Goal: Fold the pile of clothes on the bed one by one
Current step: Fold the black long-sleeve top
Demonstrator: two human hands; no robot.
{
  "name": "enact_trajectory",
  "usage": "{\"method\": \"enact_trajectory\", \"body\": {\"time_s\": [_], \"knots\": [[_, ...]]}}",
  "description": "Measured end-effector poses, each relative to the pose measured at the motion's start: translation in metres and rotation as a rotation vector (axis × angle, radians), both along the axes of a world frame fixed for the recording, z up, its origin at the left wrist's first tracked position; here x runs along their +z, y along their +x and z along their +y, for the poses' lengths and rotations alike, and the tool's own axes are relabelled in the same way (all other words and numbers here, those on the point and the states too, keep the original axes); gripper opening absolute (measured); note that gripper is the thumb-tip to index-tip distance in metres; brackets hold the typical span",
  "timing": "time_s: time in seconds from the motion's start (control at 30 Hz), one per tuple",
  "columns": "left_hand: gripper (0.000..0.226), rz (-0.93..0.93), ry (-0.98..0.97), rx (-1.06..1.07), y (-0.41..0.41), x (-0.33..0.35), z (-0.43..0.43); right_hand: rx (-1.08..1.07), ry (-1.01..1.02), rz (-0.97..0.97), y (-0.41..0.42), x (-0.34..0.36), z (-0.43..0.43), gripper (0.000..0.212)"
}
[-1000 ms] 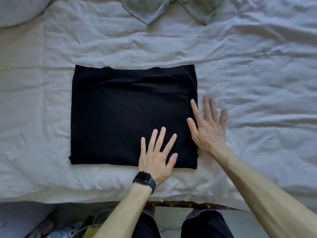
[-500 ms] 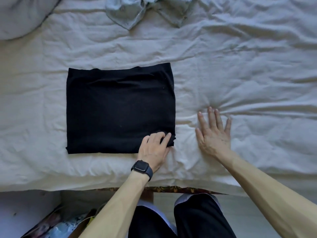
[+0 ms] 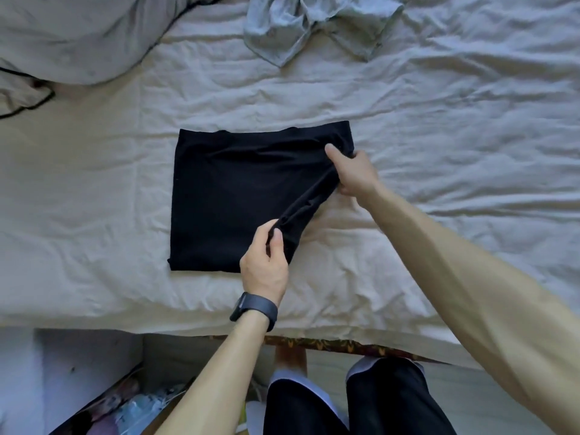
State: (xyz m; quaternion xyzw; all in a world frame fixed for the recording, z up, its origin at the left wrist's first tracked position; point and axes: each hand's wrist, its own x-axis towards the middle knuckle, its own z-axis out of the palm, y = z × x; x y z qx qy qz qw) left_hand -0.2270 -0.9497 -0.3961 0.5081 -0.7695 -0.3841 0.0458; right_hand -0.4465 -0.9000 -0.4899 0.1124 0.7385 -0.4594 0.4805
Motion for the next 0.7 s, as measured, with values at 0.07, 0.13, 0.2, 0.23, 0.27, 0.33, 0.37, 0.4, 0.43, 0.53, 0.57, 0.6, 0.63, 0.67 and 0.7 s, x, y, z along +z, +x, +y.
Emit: {"method": "enact_trajectory", "body": {"time_s": [0.07,0.13,0.2,0.23,0.27,0.33,0.37,0.4,0.43,0.53,0.57,0.6,0.63,0.67,0.7], "knots": [[0.023,0.023,-0.014,-0.062,0.003,-0.002,0.001,-0.012,0.05,0.028,-0.013,-0.011,-0.013,0.07],[0.024,0.037,-0.003,-0.103,0.008,-0.006,0.002,0.01,0.113,0.097,-0.02,-0.011,-0.016,0.049],[0.024,0.058,0.026,-0.113,0.014,-0.009,0.002,-0.027,0.126,0.112,-0.021,-0.001,-0.017,0.023],[0.023,0.071,0.041,-0.104,0.017,-0.01,0.001,-0.056,0.101,0.083,-0.021,0.003,-0.017,0.016],[0.023,0.085,0.061,-0.088,0.021,-0.01,-0.001,-0.08,0.074,0.064,-0.02,0.005,-0.018,0.016],[0.021,0.119,0.119,-0.007,0.029,-0.009,-0.008,-0.113,0.017,0.059,-0.017,0.013,-0.027,0.018],[0.019,0.131,0.157,0.059,0.032,-0.008,-0.01,-0.147,-0.026,0.049,-0.015,0.02,-0.032,0.019],[0.018,0.146,0.195,0.137,0.037,-0.006,-0.017,-0.184,-0.068,0.043,-0.01,0.026,-0.042,0.02],[0.017,0.163,0.23,0.218,0.044,-0.006,-0.024,-0.216,-0.107,0.049,-0.005,0.032,-0.056,0.022],[0.016,0.199,0.302,0.463,0.067,-0.008,-0.054,-0.194,-0.088,0.146,0.02,0.053,-0.11,0.026],[0.016,0.199,0.315,0.537,0.076,-0.011,-0.066,-0.153,-0.06,0.19,0.032,0.058,-0.131,0.028],[0.016,0.193,0.331,0.6,0.087,-0.014,-0.078,-0.101,-0.032,0.235,0.045,0.06,-0.153,0.03],[0.018,0.187,0.349,0.657,0.097,-0.019,-0.09,-0.036,-0.005,0.28,0.059,0.061,-0.175,0.031],[0.021,0.18,0.364,0.707,0.107,-0.024,-0.103,0.039,0.019,0.326,0.071,0.059,-0.196,0.033],[0.025,0.166,0.379,0.754,0.116,-0.031,-0.115,0.123,0.04,0.374,0.085,0.056,-0.216,0.034]]}}
